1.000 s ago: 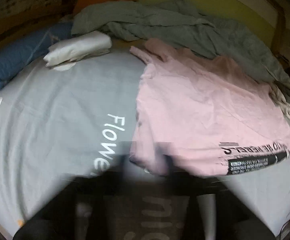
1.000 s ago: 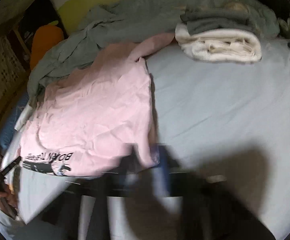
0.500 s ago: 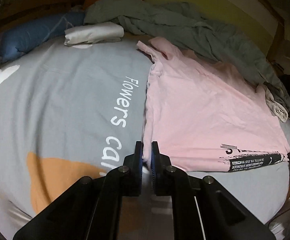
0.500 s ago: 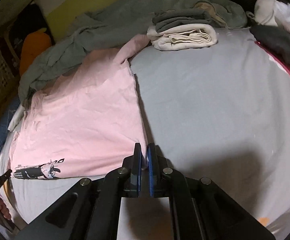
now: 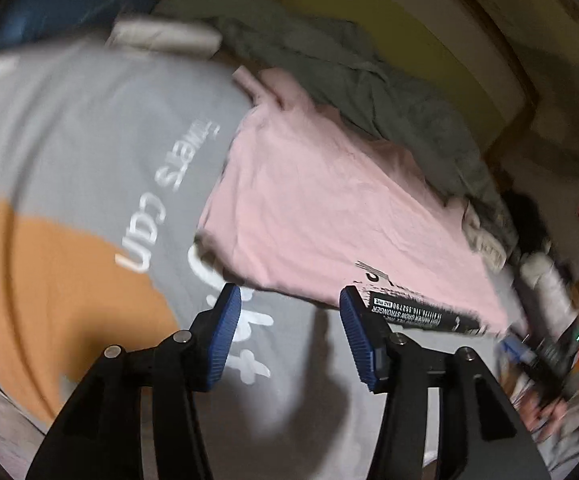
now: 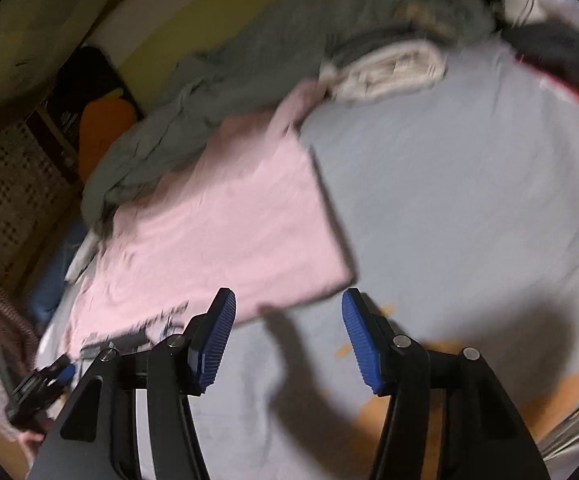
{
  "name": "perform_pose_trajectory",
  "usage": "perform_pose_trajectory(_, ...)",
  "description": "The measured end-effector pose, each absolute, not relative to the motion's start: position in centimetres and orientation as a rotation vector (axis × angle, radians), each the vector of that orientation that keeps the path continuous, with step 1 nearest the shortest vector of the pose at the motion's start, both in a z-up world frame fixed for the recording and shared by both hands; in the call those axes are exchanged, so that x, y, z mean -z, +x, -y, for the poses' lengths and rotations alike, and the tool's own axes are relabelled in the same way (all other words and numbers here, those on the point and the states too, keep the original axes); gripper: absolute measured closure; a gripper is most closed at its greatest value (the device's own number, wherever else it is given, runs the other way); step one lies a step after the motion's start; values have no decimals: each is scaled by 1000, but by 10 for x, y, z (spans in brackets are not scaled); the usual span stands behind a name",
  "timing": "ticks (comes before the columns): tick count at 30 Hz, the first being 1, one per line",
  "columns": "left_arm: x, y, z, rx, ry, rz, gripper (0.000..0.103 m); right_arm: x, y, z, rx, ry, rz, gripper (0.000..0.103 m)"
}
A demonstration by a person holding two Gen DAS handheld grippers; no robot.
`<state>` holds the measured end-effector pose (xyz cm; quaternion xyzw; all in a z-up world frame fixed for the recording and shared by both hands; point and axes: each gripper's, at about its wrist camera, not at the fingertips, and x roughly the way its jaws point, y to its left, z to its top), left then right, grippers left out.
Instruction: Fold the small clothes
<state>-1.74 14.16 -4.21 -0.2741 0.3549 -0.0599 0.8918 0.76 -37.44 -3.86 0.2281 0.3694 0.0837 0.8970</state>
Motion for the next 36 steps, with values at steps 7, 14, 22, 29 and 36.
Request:
perform_pose_trajectory(7,37,4,-157,93,-698,-705,56,40,32,373,-142,493,-746,71)
perform_pose_trajectory(14,18,-21,-154,-12,-586,-602,102,21,5,377,-85,486,-635,102)
perform_pose_trajectory(22,-32,-90,-157,-5,-586,-506,101,-11,-73,376,-58,498,-515,102)
perform_pose_trajectory(29,-49,-74,-149,-20,-532,-515,101,-30,-55,374,-65,477,-536,102)
perform_pose_trajectory(36,-69,13,-145,-30,-498,-542,101,-42,48,360,-38,452,-612,102)
